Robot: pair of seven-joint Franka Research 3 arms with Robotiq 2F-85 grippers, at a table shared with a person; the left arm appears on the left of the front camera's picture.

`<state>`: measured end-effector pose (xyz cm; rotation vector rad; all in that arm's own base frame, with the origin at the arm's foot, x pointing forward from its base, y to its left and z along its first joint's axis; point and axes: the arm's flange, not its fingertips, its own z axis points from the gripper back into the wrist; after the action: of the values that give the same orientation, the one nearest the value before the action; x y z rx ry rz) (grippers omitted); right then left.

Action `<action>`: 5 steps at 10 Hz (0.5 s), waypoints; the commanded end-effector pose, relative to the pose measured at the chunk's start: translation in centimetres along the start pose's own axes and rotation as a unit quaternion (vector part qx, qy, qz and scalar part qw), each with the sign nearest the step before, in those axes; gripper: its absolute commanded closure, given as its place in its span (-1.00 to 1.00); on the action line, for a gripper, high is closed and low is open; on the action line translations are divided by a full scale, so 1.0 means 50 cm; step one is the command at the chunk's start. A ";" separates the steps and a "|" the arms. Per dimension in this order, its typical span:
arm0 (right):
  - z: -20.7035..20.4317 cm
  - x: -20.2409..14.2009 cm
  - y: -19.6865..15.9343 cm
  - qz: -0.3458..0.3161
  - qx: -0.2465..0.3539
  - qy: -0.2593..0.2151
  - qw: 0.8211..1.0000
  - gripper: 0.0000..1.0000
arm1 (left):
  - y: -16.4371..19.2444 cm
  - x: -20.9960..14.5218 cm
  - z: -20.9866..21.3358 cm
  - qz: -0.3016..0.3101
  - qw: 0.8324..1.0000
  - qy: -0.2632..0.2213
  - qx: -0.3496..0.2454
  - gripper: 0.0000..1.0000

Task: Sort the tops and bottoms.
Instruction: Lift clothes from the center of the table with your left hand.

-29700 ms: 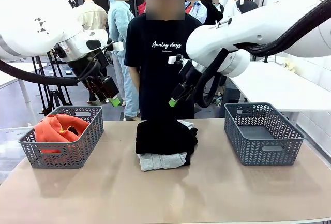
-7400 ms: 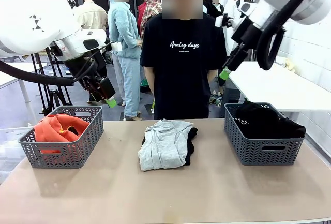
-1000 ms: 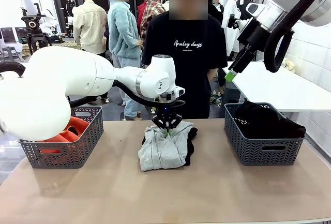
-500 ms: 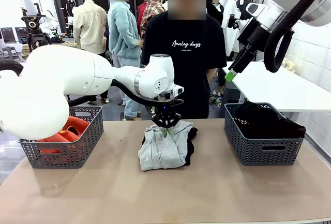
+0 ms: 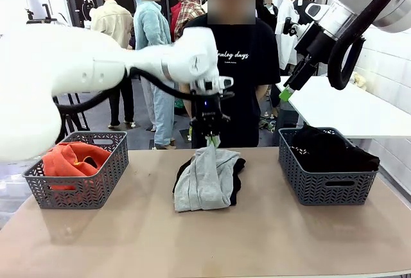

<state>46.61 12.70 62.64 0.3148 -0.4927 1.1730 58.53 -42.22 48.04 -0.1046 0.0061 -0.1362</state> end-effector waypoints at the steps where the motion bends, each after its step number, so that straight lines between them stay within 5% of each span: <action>1: -0.001 0.000 0.000 0.000 0.000 0.003 1.000 -1.00 | -0.013 -0.001 0.060 -0.013 0.999 0.030 0.006 1.00; 3: -0.001 0.000 0.000 0.000 0.000 0.003 1.000 -1.00 | -0.014 -0.013 0.112 -0.005 0.997 -0.073 0.030 1.00; 4: -0.001 0.000 0.000 0.000 0.000 0.003 1.000 -1.00 | -0.008 -0.033 0.084 -0.009 1.000 0.008 0.010 1.00; 5: -0.001 0.000 0.000 0.000 0.000 0.003 1.000 -1.00 | -0.008 -0.033 0.084 -0.009 1.000 0.008 0.010 1.00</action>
<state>46.60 12.71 62.65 0.3148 -0.4929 1.1733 57.04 -42.08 52.89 -0.0742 -0.0224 -0.1578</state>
